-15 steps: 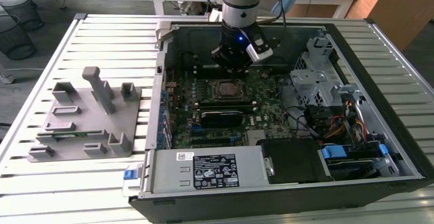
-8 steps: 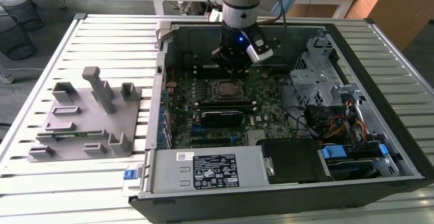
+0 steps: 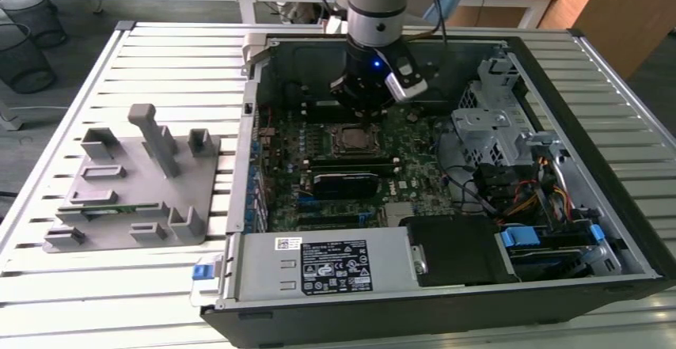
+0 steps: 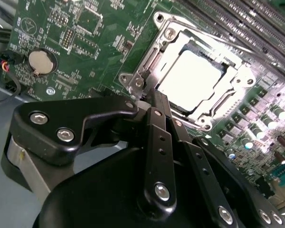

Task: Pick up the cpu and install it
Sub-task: 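Install the second cpu locking lever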

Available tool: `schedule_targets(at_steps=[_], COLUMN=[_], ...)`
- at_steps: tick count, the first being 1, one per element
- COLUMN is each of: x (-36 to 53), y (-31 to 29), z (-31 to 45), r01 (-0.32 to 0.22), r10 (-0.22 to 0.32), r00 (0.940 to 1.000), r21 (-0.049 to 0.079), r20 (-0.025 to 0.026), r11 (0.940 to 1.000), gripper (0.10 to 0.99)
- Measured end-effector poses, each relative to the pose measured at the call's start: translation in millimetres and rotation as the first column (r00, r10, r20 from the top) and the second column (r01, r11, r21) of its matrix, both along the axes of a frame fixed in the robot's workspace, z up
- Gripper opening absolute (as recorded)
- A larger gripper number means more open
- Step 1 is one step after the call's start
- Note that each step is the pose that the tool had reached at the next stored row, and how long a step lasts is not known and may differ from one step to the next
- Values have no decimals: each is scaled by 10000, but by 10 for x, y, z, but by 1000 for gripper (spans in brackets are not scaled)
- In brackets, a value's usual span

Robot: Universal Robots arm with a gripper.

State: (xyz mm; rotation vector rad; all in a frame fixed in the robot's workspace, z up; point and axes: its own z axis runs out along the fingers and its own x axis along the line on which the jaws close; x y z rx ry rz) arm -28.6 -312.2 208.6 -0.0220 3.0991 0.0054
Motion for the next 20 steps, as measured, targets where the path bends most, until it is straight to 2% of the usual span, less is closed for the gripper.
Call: schedule_targets(at_steps=[3, 6, 12, 14, 20], x=[1, 1, 1, 1, -1], y=[-39, -46, -46, -46, -58], z=[0, 26, 215, 257, 269], r01=[0, 1, 0, 0, -1], r10=[0, -1, 0, 0, 1], r00=[10000, 10000, 10000, 10000, 10000], r21=[0, 14, 15, 16, 39], r20=[0, 1, 0, 0, 0], r11=[10000, 10000, 10000, 10000, 10000], gripper=[106, 106, 106, 106, 106])
